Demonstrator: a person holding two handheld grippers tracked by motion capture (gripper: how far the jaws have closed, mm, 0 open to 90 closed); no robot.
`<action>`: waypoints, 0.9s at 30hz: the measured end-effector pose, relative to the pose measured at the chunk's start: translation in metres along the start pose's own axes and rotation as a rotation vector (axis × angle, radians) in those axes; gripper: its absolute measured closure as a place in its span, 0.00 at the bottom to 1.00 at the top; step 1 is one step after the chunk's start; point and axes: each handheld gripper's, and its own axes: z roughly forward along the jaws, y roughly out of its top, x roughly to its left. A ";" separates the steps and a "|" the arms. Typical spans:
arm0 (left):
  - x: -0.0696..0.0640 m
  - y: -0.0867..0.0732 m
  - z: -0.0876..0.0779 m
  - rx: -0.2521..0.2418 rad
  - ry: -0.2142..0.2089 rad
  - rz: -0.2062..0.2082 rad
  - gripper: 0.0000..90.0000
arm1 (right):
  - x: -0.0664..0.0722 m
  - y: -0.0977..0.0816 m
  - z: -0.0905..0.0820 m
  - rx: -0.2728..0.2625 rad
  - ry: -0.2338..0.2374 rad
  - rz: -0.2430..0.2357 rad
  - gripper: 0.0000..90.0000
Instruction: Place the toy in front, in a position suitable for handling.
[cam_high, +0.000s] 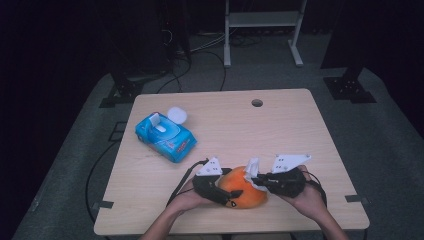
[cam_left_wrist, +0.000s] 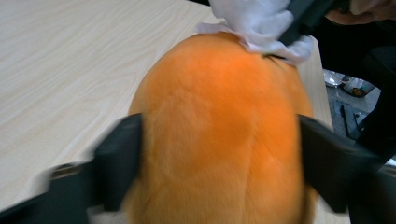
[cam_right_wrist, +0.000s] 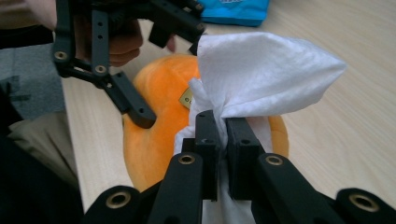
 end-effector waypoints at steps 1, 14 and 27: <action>-0.002 0.000 -0.002 -0.020 0.013 0.026 0.38 | -0.001 0.000 -0.001 -0.006 -0.012 0.002 0.93; 0.003 0.002 -0.010 -0.071 0.070 0.079 0.34 | -0.004 0.000 0.000 -0.052 -0.068 0.016 0.93; -0.007 0.006 -0.010 -0.050 0.050 0.150 0.42 | 0.014 0.015 -0.001 -0.076 -0.005 -0.030 0.93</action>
